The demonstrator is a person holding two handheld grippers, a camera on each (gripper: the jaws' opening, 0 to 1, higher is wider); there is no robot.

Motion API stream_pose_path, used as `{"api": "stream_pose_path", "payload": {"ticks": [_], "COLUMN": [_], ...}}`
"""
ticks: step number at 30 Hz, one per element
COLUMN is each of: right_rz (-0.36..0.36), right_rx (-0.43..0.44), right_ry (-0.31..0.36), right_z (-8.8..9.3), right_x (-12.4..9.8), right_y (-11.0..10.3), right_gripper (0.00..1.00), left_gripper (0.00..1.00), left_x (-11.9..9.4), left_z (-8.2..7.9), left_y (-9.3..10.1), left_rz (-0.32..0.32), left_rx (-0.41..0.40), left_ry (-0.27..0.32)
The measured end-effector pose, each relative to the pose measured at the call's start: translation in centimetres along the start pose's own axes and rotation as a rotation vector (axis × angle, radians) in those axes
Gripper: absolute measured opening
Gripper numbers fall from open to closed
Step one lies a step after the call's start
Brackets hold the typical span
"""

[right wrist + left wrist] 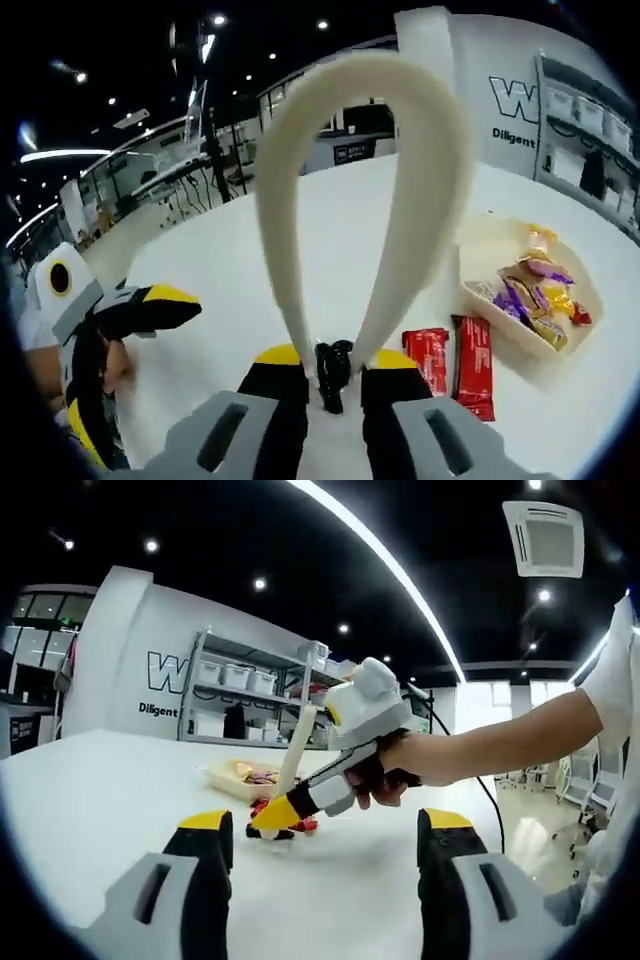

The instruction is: Place the target food into the container with the food tongs after gripping and lifting it, then release it inside without dropping or visibly crushing the food.

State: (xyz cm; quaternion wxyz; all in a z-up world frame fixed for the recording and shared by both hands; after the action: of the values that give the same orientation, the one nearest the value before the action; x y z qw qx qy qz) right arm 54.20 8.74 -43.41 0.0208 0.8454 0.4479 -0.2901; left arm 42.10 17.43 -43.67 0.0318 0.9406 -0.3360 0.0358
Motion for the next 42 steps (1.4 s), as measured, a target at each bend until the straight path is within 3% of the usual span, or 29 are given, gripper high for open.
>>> {"api": "stream_pose_path", "payload": {"ticks": [6,10,16,22,30,34,42], "right_rz": [0.009,0.072,0.139,0.183,0.220,0.249,0.269], "right_rx": [0.008,0.021,0.057,0.074,0.062,0.059,0.063], "right_ry": [0.098,0.138,0.146,0.137,0.118,0.118,0.100], "right_z": [-3.6,-5.1,-4.9,-4.4,-3.5,-3.6,-3.8], "right_x": [-3.3,-4.9,-5.7,-4.9,-3.8,-3.4,-1.9], "right_y": [1.3,4.4,7.9,10.4,12.5,13.9,15.8], "right_gripper": [0.14,0.14,0.14,0.14,0.15,0.15,0.15], "left_gripper": [0.73,0.73,0.73,0.73,0.73,0.73,0.71], "left_x": [0.1,0.1,0.1,0.3,0.3,0.4,0.4], "left_z": [0.2,0.3,0.3,0.5,0.8,1.3,1.4], "left_y": [0.1,0.2,0.3,0.5,0.4,0.3,0.4], "left_rz": [0.005,0.005,0.009,0.014,0.006,-0.014,-0.002], "left_rx": [-0.001,0.011,0.004,0.027,0.059,0.120,0.090], "left_ry": [-0.013,-0.017,-0.016,-0.034,-0.060,-0.105,-0.114]}}
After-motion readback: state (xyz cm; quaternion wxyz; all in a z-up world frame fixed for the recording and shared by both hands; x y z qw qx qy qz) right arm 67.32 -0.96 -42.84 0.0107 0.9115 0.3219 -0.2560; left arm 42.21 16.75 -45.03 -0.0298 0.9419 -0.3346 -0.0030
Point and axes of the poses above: the point that each gripper's makers call its tool centre point, and the gripper's own axes: x roughly forward along the fingers, y roughly to its right, z roughly out of its underside, the point moved 6 cm from there along -x, roughly backward along the fingers, and after that the axes turned 5 degrees about x, right-handed, at the moved point
